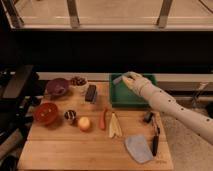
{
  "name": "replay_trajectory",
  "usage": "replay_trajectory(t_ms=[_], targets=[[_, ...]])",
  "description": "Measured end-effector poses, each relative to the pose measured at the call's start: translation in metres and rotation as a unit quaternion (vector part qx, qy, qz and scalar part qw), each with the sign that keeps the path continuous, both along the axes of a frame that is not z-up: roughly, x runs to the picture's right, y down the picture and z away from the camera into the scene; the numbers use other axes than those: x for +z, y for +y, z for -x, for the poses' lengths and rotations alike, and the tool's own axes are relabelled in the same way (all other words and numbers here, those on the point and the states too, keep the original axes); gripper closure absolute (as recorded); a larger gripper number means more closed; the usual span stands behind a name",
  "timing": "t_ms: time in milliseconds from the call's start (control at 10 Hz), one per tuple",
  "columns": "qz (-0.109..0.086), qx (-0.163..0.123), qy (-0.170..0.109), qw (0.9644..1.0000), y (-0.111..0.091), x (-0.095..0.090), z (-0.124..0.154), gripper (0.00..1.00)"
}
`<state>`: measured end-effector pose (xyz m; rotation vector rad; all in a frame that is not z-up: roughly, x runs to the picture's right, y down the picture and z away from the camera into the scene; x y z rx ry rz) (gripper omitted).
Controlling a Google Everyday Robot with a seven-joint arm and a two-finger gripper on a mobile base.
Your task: Place sponge in tray
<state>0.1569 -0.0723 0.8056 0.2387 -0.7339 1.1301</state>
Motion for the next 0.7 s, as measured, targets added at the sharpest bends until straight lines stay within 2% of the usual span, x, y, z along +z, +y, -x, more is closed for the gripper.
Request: replay_trajectory(t_ms=[200, 700], targets=[[0.000, 0.011, -0.004, 0.9999, -0.0056, 0.0046, 0.0014, 0.33], [0.000, 0.010, -0.004, 0.9999, -0.0047, 0.0054, 0.0012, 0.33]])
